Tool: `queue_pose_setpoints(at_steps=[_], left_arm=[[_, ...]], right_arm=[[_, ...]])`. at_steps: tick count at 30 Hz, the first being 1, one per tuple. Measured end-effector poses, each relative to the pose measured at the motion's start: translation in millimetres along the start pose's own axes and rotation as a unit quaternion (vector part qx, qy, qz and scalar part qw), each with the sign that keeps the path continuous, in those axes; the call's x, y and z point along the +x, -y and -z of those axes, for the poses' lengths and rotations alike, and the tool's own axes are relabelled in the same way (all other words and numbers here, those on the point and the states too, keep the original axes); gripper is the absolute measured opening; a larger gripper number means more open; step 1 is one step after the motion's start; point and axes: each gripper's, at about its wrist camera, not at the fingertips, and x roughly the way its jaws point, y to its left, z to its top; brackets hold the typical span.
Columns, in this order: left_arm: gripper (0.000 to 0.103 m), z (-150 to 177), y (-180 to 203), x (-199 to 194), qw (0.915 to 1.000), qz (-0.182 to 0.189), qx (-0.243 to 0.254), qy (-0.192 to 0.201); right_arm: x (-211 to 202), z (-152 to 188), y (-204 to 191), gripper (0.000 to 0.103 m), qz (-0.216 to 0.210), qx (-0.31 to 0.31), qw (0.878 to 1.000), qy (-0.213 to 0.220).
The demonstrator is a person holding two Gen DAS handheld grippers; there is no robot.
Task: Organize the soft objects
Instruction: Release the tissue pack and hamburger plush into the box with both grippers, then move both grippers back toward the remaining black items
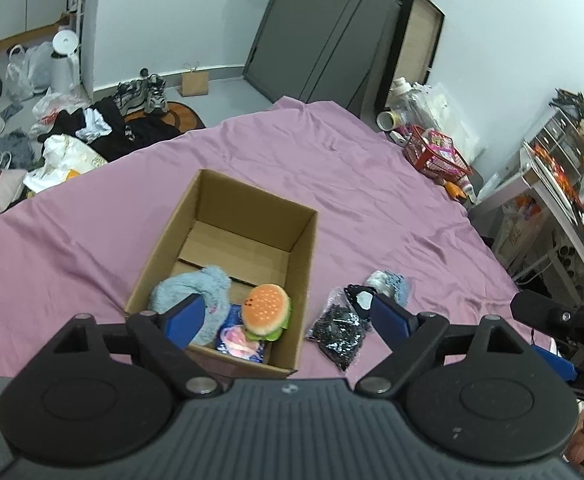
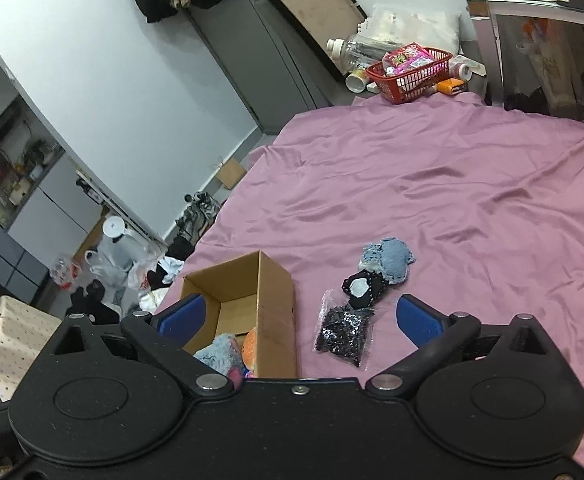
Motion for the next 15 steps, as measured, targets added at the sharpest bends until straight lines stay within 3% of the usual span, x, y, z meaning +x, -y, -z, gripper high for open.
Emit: queue_pose_setpoints(at_steps=[9,15], left_arm=[[0.089,6,28,5,0.9999,-0.008,-0.009,-0.002],[0.089,8,49,9,0.9997,-0.017,0.008,0.016]], right_arm=[[-5,-3,32,0.103,0.004,-0.002,1.000,0.030],[6,-7,65,0.103,-0.014,0.042,0.999,0.012]])
